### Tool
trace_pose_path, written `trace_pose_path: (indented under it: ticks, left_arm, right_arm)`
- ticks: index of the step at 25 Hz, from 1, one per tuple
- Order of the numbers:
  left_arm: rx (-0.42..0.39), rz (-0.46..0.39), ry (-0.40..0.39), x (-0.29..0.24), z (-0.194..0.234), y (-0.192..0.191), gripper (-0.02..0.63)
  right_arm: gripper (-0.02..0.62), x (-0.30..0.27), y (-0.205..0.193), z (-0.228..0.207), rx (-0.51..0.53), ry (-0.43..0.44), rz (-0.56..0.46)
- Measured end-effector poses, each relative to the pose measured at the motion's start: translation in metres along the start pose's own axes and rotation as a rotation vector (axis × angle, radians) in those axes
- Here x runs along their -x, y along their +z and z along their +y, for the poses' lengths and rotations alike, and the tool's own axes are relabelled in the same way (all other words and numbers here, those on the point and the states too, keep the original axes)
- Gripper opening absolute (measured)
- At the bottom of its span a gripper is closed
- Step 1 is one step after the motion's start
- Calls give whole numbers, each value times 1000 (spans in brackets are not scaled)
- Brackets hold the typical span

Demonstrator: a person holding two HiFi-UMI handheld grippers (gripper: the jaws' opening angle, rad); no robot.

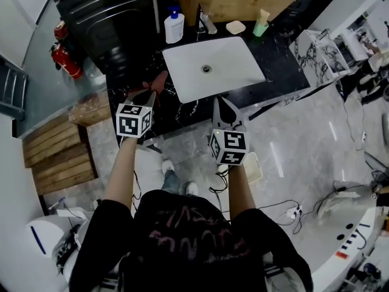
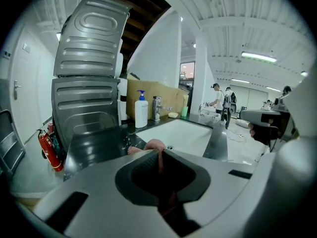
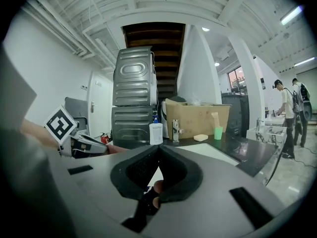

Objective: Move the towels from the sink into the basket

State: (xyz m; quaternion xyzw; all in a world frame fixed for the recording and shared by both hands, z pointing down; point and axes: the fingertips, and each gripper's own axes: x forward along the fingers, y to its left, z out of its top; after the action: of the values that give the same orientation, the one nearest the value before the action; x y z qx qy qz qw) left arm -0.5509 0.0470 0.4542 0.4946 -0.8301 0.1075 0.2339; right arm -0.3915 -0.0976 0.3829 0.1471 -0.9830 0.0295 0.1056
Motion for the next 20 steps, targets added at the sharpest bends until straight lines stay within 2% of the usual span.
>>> trace_pose_path:
  ticks: [5,11,20]
  left_arm:
    - [-6,-63,-40,2,-25,24,38]
    - [-1,-82,-93,-5,-54,37,37]
    - [-68,-93,-223,-21,-132,50,37]
  right_arm:
    - [15,13,-2,-17,-24,-41,-12]
    - [15,39,-2,-39,-39,-103,-24]
    - [15,98,-14,-93,-72,-256,-28]
